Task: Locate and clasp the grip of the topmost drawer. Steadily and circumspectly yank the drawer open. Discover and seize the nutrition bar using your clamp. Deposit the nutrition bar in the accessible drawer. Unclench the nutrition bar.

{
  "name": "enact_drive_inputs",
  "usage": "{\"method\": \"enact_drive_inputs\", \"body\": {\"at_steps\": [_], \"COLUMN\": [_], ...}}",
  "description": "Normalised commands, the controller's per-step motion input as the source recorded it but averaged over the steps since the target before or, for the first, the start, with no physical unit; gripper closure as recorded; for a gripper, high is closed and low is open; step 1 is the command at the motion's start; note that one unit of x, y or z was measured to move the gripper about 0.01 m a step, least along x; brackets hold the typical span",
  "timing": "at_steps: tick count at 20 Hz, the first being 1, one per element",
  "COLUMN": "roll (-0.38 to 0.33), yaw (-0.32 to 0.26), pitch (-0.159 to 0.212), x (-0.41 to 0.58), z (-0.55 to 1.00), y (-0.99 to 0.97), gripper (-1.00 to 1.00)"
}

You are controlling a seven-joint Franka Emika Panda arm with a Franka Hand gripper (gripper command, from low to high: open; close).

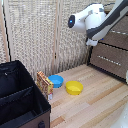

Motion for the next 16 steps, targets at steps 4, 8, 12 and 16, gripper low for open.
{"method": "enact_drive_inputs", "body": {"at_steps": [4, 8, 12, 16], "roll": [-0.168, -0.172, -0.097, -0.006], "yaw": [0.083, 0.091, 0.035, 0.000], "pitch": [0.000, 0.000, 0.000, 0.000], "x": [-0.123, -0.121, -0.064, 0.000], "z": [0.04, -0.02, -0.03, 0.00], "y": [-0.67, -0.55, -0.38, -0.18], "gripper": [-1.00, -1.00, 1.00, 1.00]}}
